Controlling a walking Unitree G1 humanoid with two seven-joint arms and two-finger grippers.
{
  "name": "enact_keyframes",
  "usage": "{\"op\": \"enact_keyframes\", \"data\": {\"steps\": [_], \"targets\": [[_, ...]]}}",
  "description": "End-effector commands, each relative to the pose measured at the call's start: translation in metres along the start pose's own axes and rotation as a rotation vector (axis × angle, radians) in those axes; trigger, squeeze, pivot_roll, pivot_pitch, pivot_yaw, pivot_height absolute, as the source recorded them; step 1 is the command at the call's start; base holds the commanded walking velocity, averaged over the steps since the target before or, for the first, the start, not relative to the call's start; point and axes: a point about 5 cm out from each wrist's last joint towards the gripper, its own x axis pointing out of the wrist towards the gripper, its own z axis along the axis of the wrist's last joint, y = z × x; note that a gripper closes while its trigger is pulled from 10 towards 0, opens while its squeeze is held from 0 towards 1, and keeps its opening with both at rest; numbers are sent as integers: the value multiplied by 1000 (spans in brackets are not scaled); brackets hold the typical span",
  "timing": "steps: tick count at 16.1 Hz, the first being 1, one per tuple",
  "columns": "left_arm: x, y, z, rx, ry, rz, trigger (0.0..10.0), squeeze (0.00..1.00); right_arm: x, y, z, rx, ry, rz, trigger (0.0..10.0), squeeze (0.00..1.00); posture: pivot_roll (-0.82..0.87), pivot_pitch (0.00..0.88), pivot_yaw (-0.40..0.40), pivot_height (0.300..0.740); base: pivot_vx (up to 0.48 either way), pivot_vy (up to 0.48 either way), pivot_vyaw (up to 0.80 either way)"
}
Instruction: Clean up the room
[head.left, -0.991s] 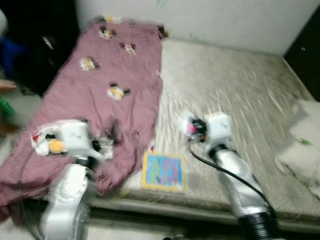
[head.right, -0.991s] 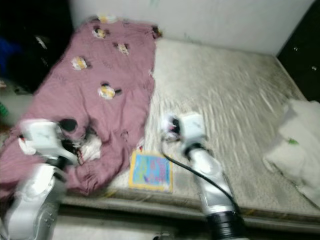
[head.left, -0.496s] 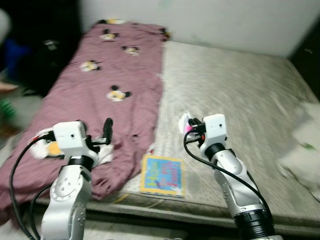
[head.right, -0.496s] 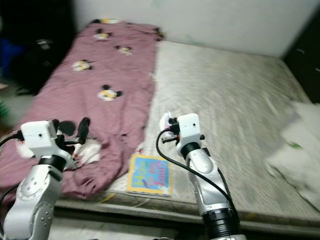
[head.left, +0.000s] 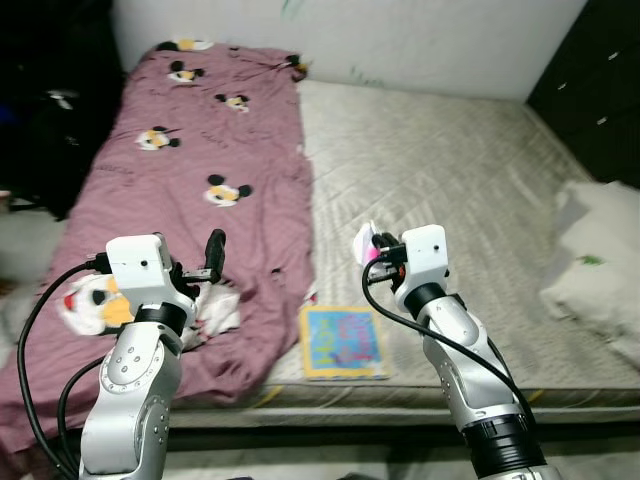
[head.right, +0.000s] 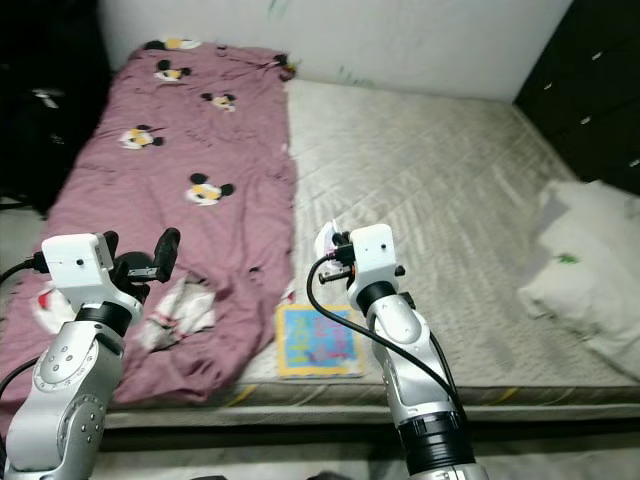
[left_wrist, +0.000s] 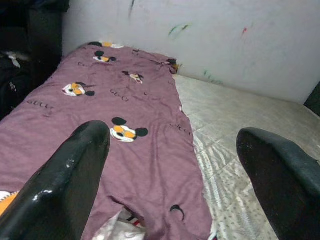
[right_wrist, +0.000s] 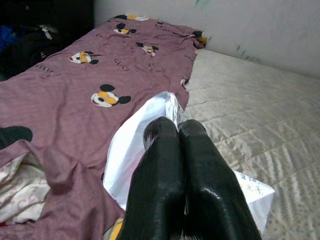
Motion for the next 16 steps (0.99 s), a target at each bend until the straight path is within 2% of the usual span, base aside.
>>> {"op": "enact_keyframes", "data": {"steps": [1, 8, 12, 16], "targets": [[0, -5, -2, 4, 9, -18, 10000, 0, -3, -7, -6, -6, 22, -19, 10000, 0, 23, 74, -103, 740, 0, 480, 0], [-1, -4, -3, 9, 13, -9, 10000, 0, -3, -3, -7, -8, 14, -2, 10000, 0, 22, 85, -100, 740, 0, 480, 0], [-2, -3, -5, 10, 20, -5, 10000, 0, 0, 2, 4, -37, -31, 28, 10000, 0, 15, 89, -97, 740, 0, 480, 0], [-1, -6, -6, 24, 25, -13, 10000, 0, -2, 3, 3, -31, -34, 28, 10000, 0, 6, 97, -97, 740, 0, 480, 0]]}}
